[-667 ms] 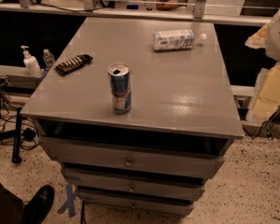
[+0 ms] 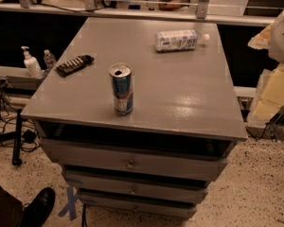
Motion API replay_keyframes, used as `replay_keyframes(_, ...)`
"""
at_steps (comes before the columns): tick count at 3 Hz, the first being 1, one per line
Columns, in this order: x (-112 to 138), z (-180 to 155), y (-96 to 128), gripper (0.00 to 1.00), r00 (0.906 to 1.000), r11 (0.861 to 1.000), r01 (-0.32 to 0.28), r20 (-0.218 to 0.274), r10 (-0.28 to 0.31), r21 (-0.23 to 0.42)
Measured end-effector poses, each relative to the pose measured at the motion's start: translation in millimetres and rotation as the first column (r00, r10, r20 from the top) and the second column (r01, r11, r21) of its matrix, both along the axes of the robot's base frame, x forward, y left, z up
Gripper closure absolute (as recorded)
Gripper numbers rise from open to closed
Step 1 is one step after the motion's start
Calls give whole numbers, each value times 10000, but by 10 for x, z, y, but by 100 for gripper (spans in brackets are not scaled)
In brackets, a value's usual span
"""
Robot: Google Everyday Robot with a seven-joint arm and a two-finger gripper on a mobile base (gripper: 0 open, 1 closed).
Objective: Move redbull can near rxbar chocolate
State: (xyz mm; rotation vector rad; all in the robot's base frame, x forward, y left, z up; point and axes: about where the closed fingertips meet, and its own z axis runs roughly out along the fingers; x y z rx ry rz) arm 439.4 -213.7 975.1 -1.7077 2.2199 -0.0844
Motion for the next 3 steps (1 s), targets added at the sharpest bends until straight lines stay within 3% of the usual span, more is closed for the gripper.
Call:
replay_keyframes(1, 95, -194, 154, 0, 10000, 9945, 66, 4, -67, 1041)
replay_keyframes(2, 278, -586, 500, 0, 9999, 9584, 13, -147, 30, 2854)
replay_keyframes(3, 469, -953, 865, 0, 9998, 8763, -53, -133, 134, 4817)
